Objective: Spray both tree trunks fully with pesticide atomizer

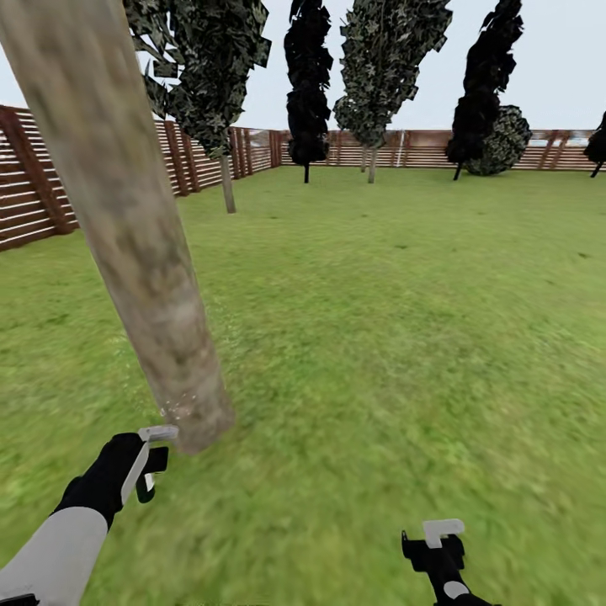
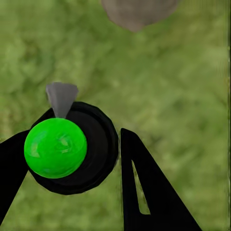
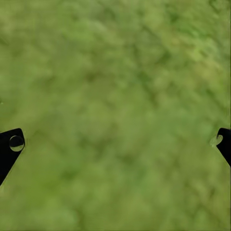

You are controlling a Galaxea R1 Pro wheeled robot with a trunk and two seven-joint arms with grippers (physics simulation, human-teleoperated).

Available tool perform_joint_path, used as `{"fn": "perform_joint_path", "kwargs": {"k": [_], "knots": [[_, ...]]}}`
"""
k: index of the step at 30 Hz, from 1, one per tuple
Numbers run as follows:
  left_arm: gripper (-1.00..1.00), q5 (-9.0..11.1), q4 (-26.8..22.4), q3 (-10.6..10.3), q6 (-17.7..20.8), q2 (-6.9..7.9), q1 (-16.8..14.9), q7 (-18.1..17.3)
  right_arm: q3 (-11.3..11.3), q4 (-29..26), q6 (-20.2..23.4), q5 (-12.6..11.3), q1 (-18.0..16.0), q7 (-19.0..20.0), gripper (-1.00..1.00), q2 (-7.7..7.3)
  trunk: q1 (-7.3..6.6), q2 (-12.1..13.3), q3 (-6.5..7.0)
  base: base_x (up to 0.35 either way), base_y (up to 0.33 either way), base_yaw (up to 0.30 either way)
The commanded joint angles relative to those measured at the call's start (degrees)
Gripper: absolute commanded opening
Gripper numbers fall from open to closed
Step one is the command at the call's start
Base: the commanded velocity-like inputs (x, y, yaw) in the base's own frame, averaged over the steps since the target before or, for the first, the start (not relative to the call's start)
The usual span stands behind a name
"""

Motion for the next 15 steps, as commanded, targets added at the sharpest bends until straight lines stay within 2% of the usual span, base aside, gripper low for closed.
{"fn": "perform_joint_path", "kwargs": {"k": [1, 2, 6, 8, 9, 11, 12, 13, 15], "knots": [[-1.00, -0.44, -0.09, -0.03, 0.61, -0.82, -0.42, -0.29, 0.51, -0.02, -0.12, -0.46, -0.01, -0.15, 1.00, -0.01, -0.01, -0.02, -0.05, 0.001, -0.001, 0.276], [-1.00, -0.55, -0.78, -0.21, 1.12, -2.23, -0.92, -0.43, 0.51, -0.02, -0.12, -0.46, -0.01, -0.07, 1.00, -0.01, -0.01, -0.02, -0.05, 0.000, 0.000, 0.276], [-1.00, -0.77, -1.22, -0.34, 2.82, -3.30, -4.22, -0.49, 0.51, -0.02, -0.09, -0.46, -0.01, -0.05, 1.00, -0.01, -0.01, -0.02, -0.05, 0.000, 0.000, 0.160], [-1.00, -0.88, -1.27, -0.44, 5.31, -5.12, -6.16, -0.48, 0.51, 0.00, -0.10, -0.46, -0.01, -0.06, 1.00, -0.05, -0.01, -0.02, -0.05, 0.000, 0.000, 0.016], [-1.00, -0.89, -1.30, -0.94, 5.69, -5.89, -6.59, -0.49, 0.51, 0.01, -0.08, -0.46, -0.01, -0.08, 1.00, -0.08, -0.01, -0.02, -0.05, 0.000, 0.000, 0.005], [-1.00, -0.96, -1.22, -3.56, 6.07, -6.70, -7.75, -0.48, 0.51, 0.00, -0.06, -0.46, -0.01, -0.13, 1.00, -0.14, -0.01, -0.02, -0.05, 0.000, 0.000, 0.002], [-1.00, -1.06, -1.16, -4.66, 6.28, -6.33, -8.29, -0.48, 0.51, 0.00, -0.08, -0.46, -0.01, -0.14, 1.00, -0.17, -0.01, -0.02, -0.05, 0.000, 0.000, 0.000], [-1.00, -1.09, -1.16, -4.80, 6.35, -5.71, -8.45, -0.51, 0.51, -0.01, -0.07, -0.46, -0.01, -0.15, 1.00, -0.18, -0.01, -0.02, -0.05, 0.000, 0.000, 0.000], [-1.00, -0.59, -1.15, -4.83, 6.54, -2.11, -8.53, -0.61, 0.51, 0.01, -0.07, -0.46, -0.01, -0.15, 1.00, -0.19, -0.01, -0.02, -0.05, 0.000, 0.000, 0.000]]}}
